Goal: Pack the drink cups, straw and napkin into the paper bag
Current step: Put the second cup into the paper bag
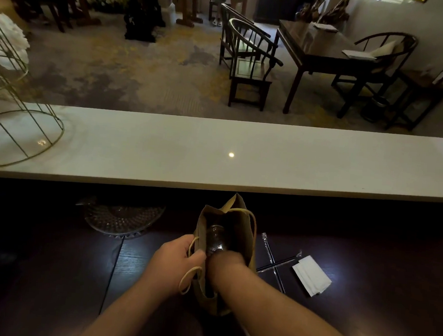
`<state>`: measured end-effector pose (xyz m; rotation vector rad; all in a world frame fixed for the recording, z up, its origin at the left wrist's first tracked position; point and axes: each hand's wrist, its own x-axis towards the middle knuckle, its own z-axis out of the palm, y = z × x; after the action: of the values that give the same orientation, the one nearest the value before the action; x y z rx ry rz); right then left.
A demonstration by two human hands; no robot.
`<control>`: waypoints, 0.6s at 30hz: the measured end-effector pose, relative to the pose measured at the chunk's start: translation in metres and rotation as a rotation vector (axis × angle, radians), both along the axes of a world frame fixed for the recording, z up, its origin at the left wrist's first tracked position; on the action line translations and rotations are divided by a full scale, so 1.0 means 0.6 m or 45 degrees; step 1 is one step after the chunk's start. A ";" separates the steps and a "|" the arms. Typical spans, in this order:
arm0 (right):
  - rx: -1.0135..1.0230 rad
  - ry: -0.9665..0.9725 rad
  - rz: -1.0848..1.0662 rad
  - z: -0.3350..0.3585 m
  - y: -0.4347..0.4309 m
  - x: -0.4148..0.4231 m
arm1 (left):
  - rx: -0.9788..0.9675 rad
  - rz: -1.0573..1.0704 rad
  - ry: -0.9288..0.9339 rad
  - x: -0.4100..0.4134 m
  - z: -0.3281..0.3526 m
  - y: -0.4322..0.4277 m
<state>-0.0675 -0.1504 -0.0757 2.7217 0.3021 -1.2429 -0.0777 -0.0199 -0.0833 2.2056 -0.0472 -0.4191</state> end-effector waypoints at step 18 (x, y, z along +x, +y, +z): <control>0.597 -1.028 -0.729 0.091 -0.254 -0.030 | 0.017 -0.049 0.006 0.039 0.014 0.013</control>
<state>-0.0853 -0.3027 -0.0213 3.5641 -0.3443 -0.0051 -0.0544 -0.0120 -0.0746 2.2200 -0.0842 -0.4470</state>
